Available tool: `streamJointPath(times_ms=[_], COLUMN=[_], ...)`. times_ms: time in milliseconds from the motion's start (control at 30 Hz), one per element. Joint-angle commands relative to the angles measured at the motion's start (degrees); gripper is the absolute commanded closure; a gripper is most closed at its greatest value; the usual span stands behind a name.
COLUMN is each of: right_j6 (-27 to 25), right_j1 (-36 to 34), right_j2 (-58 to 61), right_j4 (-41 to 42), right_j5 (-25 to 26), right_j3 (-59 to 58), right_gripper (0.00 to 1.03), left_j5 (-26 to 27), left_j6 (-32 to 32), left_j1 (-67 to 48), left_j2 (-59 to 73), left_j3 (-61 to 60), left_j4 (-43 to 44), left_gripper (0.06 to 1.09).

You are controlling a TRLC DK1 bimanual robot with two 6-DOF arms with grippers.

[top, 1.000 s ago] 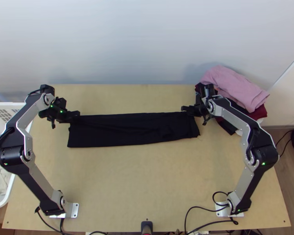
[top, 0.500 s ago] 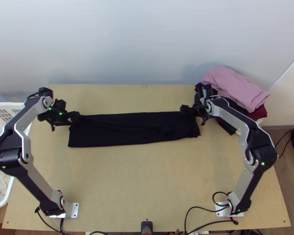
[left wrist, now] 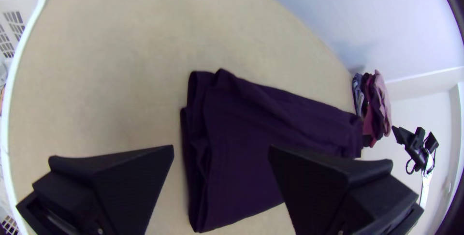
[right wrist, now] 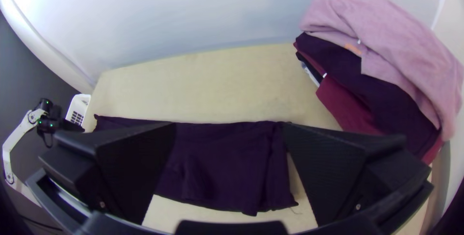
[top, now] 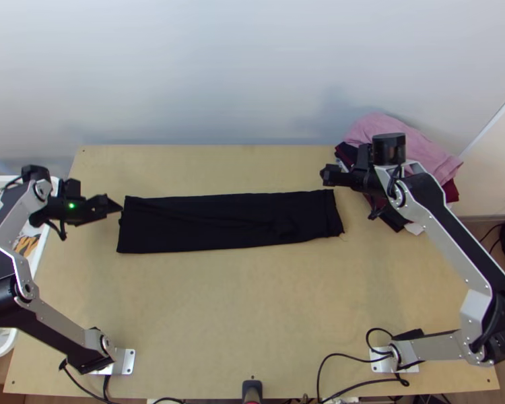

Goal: Fold the t-shirt

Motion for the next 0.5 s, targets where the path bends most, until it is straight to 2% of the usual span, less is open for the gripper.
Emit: streamJointPath(times_ms=[0,100,300,467], right_j6=[1.56,2.97,9.03,11.4], right_j1=[-0.01,-0.63,-4.58,-5.73], right_j2=[-2.17,-3.58,-4.28,-4.72], right_j4=[-2.38,-4.58,-7.39,-8.8], right_j5=[-0.16,-3.59,-15.54,-18.8], right_j3=[-0.46,0.25,2.18,4.46], right_gripper=[0.04,0.04,0.04,0.04], left_j5=[1.4,1.84,1.84,1.84], left_j6=[2.66,4.25,5.65,5.21], left_j1=[0.71,1.33,1.77,1.77], left_j2=[-1.08,-0.56,1.11,2.96], left_j3=[-3.97,-5.38,-7.31,-7.31], left_j4=[-0.16,-0.16,1.78,3.54], left_gripper=[0.15,0.15,0.15,0.15])
